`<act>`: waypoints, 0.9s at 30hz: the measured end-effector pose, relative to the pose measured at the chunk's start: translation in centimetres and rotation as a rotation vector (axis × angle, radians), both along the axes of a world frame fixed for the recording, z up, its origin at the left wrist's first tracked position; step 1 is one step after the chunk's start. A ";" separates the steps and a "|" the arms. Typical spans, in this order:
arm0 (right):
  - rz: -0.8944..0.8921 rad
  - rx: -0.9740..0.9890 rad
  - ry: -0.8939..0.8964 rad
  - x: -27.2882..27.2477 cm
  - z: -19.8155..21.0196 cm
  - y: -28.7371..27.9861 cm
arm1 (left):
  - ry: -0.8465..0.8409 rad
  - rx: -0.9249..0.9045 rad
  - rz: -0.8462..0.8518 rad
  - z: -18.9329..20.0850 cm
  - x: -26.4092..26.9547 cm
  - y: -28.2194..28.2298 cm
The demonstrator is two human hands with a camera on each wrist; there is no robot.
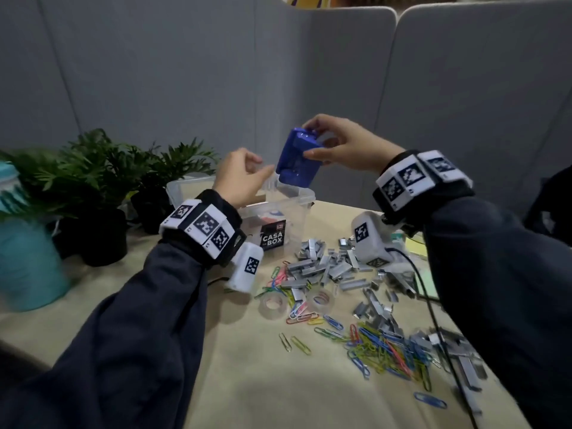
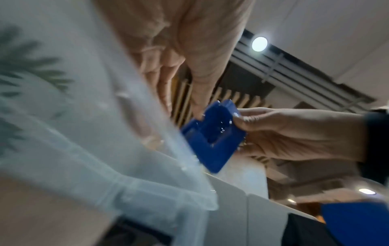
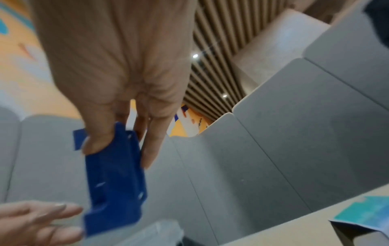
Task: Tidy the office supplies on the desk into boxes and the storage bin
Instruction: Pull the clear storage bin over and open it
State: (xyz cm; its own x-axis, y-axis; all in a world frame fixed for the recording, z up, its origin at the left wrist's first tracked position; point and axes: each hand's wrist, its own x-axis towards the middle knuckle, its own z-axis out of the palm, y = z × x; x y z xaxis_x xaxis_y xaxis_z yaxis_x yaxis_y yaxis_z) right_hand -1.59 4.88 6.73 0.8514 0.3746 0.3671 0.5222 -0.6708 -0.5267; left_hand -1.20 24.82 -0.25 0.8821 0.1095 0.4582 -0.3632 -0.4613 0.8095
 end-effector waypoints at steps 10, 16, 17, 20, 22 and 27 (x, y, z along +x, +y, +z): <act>0.087 -0.493 0.152 2.7 -3.6 3.7 | 0.178 0.065 0.155 -1.2 1.1 2.3; 0.128 -0.454 0.303 3.8 -3.3 3.4 | 0.177 0.066 0.152 -1.2 1.0 2.3; 0.131 -0.438 0.329 3.9 -3.1 3.1 | 0.181 0.063 0.153 -1.2 1.0 2.4; 0.154 -0.413 0.411 4.1 -3.2 2.7 | 0.187 0.054 0.150 -1.2 0.8 2.4; 0.177 -0.420 0.438 3.9 -3.3 2.8 | 0.185 0.055 0.153 -1.2 0.8 2.4; 0.188 -0.360 0.452 4.0 -3.4 2.5 | 0.171 0.093 0.166 -1.2 0.7 2.3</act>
